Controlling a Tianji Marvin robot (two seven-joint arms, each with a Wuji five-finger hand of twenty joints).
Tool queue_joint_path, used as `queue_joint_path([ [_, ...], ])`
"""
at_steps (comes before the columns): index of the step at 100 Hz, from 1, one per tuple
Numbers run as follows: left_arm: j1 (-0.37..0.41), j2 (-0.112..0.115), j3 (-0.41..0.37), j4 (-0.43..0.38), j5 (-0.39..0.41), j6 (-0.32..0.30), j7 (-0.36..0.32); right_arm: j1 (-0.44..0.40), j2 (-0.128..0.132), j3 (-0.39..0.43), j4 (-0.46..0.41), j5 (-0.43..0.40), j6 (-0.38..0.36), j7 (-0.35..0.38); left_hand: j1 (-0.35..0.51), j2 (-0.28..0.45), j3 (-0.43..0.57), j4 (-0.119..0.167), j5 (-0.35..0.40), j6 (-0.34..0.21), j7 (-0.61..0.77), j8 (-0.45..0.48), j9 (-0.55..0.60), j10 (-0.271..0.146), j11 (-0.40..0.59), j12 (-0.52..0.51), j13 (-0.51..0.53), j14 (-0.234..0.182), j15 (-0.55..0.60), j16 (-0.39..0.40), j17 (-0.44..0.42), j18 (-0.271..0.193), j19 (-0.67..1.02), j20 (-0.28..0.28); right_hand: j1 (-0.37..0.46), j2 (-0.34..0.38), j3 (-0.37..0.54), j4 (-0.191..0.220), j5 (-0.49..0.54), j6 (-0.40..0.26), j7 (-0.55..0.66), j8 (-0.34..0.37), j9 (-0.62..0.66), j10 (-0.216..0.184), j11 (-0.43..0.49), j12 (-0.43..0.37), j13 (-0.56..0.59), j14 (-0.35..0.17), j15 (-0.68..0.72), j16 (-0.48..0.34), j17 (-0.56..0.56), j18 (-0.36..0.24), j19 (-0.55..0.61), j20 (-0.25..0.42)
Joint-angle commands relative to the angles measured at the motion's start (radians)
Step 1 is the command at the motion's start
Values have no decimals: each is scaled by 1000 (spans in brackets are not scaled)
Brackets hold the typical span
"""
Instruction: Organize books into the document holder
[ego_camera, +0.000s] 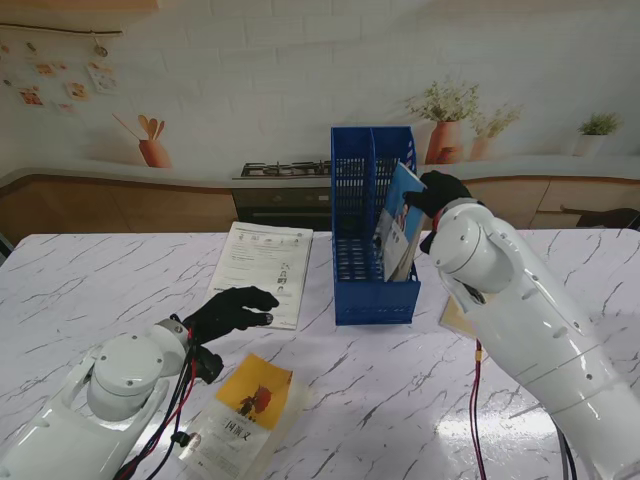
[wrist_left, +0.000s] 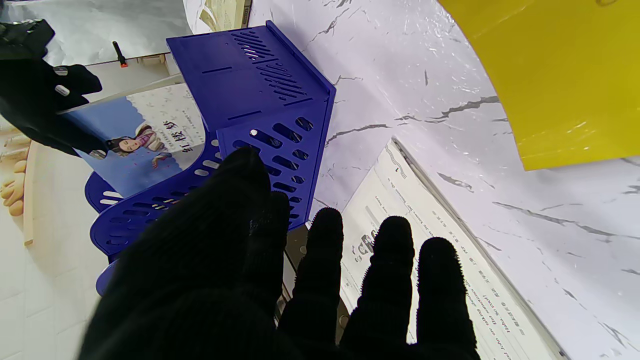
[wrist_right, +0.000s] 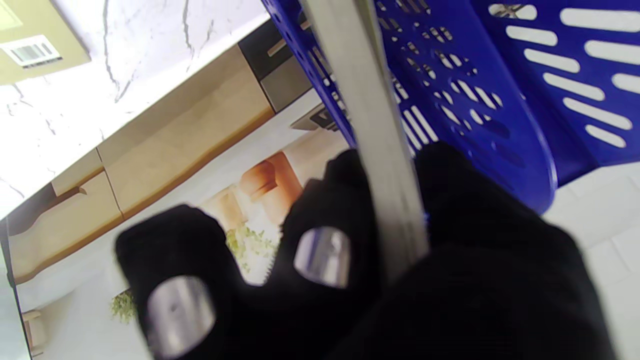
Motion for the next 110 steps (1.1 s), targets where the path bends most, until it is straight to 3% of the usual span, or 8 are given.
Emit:
queue_joint_path([
  [1,6,-3,2,-3,-3,-18,-9,-12,-15,-8,11,11,-7,-14,-7,-7,2,23,-4,-30,10,9,6,-25,4,2,-8,-24,-5,-3,-9,-10,-28,9,140,104,131,89,-36,-230,119,-8,86,-88,101,-13,7,-92,71,17,60,-585,280,15],
  [54,12,-4,0,-5,-6,-17,-5,-55,-17,-17,48,31,-40,-21,-9,-4,-3,22,-4,-26,7,8,4,-24,3,2,-14,-24,-9,-5,-19,-14,-40,3,133,99,127,90,-46,-226,118,-53,72,-84,82,-26,7,-71,53,2,56,-579,280,-24],
  [70,12,-4,0,-4,-6,-19,-5,-66,-19,-16,51,43,-42,-25,-9,-2,-4,23,-5,-26,6,8,2,-24,3,2,-16,-24,-9,-5,-19,-15,-40,3,120,75,154,80,-55,-221,129,-85,68,-74,74,-37,7,-48,35,-22,51,-571,280,-72],
  [88,10,-4,2,-1,-7,-22,-5,-75,-25,-17,57,54,-47,-43,-10,0,-6,23,-4,-25,7,8,2,-23,4,2,-14,-26,-8,-4,-19,-14,-39,5,43,6,233,54,-86,-188,126,-149,40,-43,42,-64,6,13,-11,-83,37,-534,280,-176],
  [100,10,-4,3,0,-8,-23,-5,-80,-27,-16,53,61,-49,-48,-10,0,-7,23,-5,-26,7,8,1,-22,4,2,-14,-25,-7,-4,-18,-14,-37,6,-62,-37,259,55,-109,-169,101,-169,5,-8,-21,-109,5,17,-45,-118,31,-521,262,-222],
  [110,11,-5,3,0,-9,-22,-4,-83,-30,-15,52,68,-53,-58,-10,0,-7,24,-3,-24,8,8,2,-21,4,2,-14,-25,-7,-3,-18,-14,-37,6,-80,-46,273,52,-115,-168,95,-173,-8,5,-46,-131,6,32,-77,-145,25,-497,231,-246],
])
